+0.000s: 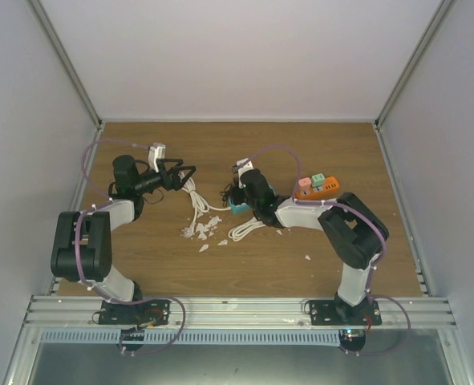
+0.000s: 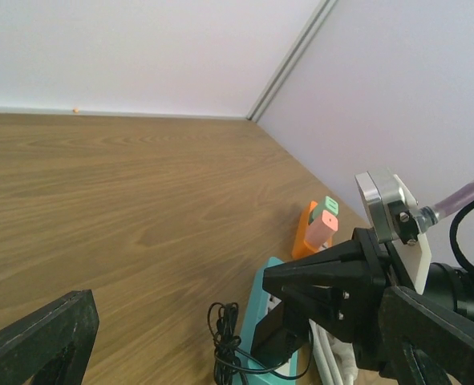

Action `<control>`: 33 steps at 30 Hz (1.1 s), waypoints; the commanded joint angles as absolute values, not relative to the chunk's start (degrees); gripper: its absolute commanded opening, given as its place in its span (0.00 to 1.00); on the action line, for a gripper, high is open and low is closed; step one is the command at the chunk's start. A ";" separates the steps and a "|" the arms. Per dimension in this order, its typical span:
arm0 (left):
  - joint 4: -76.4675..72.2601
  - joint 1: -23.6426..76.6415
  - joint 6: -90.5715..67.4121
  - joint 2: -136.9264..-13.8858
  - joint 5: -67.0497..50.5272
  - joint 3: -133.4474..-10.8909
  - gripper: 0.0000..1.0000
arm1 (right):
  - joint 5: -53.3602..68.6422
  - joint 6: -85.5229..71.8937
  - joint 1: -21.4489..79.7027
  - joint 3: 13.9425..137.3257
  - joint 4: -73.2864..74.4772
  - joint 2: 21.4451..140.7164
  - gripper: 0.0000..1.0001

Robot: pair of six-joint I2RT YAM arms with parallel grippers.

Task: Insert the plug

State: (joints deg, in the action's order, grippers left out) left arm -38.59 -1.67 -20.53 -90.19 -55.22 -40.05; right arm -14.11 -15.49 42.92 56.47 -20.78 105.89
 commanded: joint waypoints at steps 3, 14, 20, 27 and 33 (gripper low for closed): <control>-41.51 -2.01 -20.66 -90.29 -55.26 -40.49 0.99 | -11.61 -14.46 41.59 56.56 -21.12 104.24 0.01; -41.48 -2.02 -20.71 -90.25 -55.04 -40.39 0.99 | -7.66 -12.92 41.26 55.75 -21.73 93.35 0.00; -41.62 -2.01 -20.74 -90.52 -55.02 -40.39 0.99 | -3.91 -18.27 41.94 52.08 -24.01 97.90 0.00; -41.57 -1.98 -20.83 -90.80 -54.78 -40.45 0.99 | 1.98 -27.07 42.38 48.73 -29.33 108.95 0.00; -41.67 -1.97 -20.94 -91.01 -54.60 -40.43 0.99 | 0.82 -25.17 42.54 49.78 -28.24 106.40 0.01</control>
State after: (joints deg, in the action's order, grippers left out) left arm -38.79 -1.65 -20.60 -90.30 -54.98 -40.05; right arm 0.80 -24.73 42.17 50.35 -32.18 106.30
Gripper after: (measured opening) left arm 0.990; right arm 0.008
